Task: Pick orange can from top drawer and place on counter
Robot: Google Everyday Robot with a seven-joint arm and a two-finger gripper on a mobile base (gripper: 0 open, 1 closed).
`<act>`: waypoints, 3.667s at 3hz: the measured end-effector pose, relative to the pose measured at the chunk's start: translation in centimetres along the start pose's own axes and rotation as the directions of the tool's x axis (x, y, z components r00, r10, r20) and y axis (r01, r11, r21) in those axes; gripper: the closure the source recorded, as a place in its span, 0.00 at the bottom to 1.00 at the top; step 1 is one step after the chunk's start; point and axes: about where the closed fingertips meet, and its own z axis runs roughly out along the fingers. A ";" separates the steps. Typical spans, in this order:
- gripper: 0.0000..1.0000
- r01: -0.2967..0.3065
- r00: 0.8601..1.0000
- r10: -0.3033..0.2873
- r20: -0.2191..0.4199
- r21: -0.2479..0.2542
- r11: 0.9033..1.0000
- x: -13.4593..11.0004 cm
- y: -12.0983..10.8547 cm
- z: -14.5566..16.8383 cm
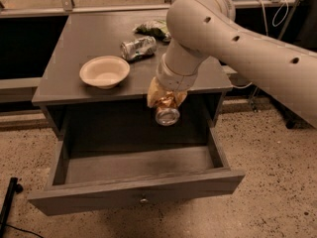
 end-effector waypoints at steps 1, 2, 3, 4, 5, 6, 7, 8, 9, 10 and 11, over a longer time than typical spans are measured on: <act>1.00 -0.004 1.000 0.004 -0.001 -0.021 1.000 0.0 -0.5 -0.1; 1.00 0.016 0.999 -0.018 -0.031 -0.061 0.998 -0.7 -3.7 0.5; 1.00 0.003 1.000 -0.006 -0.027 -0.093 0.996 -2.5 -6.8 2.9; 1.00 -0.012 1.000 0.010 -0.024 -0.063 0.998 -3.0 -7.2 3.2; 1.00 -0.001 0.997 0.003 -0.079 0.019 1.000 -2.9 -6.7 0.0; 1.00 0.014 0.994 -0.010 -0.109 0.041 0.999 -2.2 -6.1 -2.2; 1.00 -0.029 0.998 0.029 -0.049 0.003 1.000 2.7 -1.9 -1.1; 1.00 -0.063 0.997 0.062 -0.037 -0.024 0.998 5.5 0.7 -0.8; 1.00 -0.117 0.991 0.112 -0.067 -0.070 0.991 9.1 4.2 -1.8; 1.00 -0.169 0.983 0.161 -0.085 -0.107 0.980 11.2 6.9 -2.7; 1.00 -0.212 0.975 0.203 -0.086 -0.104 0.972 12.6 8.6 -3.1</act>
Offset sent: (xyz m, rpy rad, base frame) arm -0.0256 0.0768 -0.0030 -0.1216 -0.0784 -0.0550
